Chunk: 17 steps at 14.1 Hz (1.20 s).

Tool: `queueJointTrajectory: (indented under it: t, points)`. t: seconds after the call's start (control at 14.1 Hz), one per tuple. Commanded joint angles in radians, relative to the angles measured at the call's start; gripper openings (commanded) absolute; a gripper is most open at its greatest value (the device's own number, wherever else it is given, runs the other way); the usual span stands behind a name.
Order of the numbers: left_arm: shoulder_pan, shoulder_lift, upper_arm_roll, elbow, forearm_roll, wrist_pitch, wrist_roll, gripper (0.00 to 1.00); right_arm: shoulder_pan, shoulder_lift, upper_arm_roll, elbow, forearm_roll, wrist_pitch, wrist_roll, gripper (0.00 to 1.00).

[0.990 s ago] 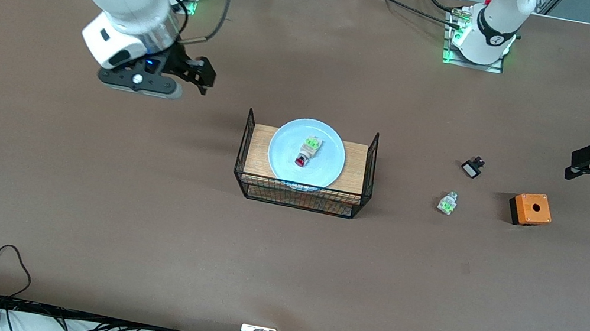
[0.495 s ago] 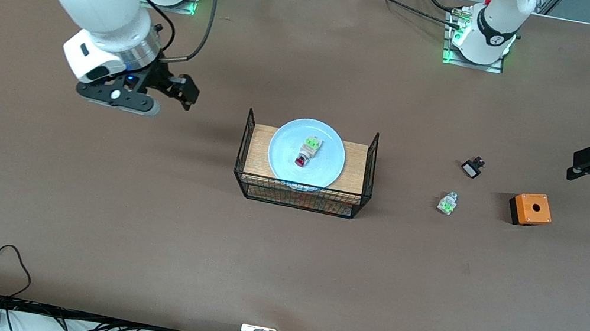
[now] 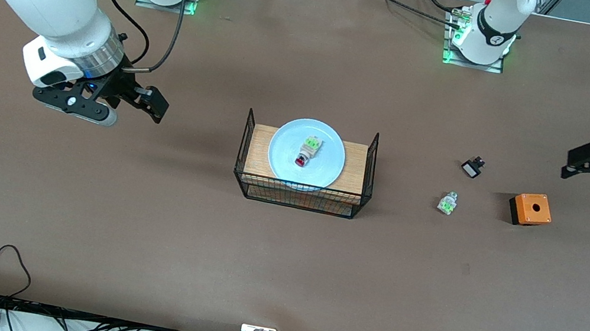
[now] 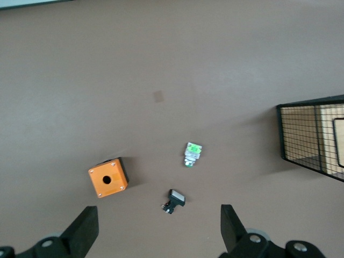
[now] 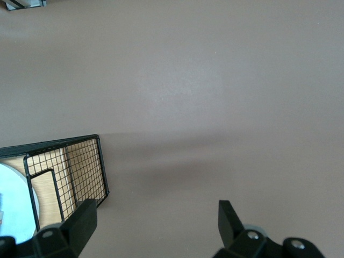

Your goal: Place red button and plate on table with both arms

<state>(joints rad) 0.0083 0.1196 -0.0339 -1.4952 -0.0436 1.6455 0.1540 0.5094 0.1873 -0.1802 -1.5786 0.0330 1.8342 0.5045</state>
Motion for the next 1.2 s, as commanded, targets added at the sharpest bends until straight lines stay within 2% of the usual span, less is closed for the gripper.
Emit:
queueJointTrajectory:
  t: [0.0,0.14,0.42,0.71,1.13]
  points:
    - [-0.045,0.005,-0.018,0.016,0.005,-0.003,0.006,1.0,-0.023,0.009,0.007,0.031,-0.002,-0.006,-0.004,1.0]
    - [-0.054,0.005,-0.076,0.016,-0.001,-0.003,0.004,1.0,-0.046,0.009,0.007,0.031,-0.001,-0.006,-0.006,1.0]
    - [-0.109,0.006,-0.136,0.016,0.017,-0.003,0.006,1.0,-0.058,0.009,0.007,0.031,0.004,-0.006,-0.004,1.0]
    - [-0.185,0.008,-0.147,0.016,0.022,-0.001,0.004,1.0,-0.061,0.011,0.007,0.029,0.004,-0.013,-0.004,1.0]
    - [-0.327,0.083,-0.146,0.022,0.027,-0.001,-0.016,1.0,-0.063,0.011,0.007,0.029,0.004,-0.015,-0.006,1.0]
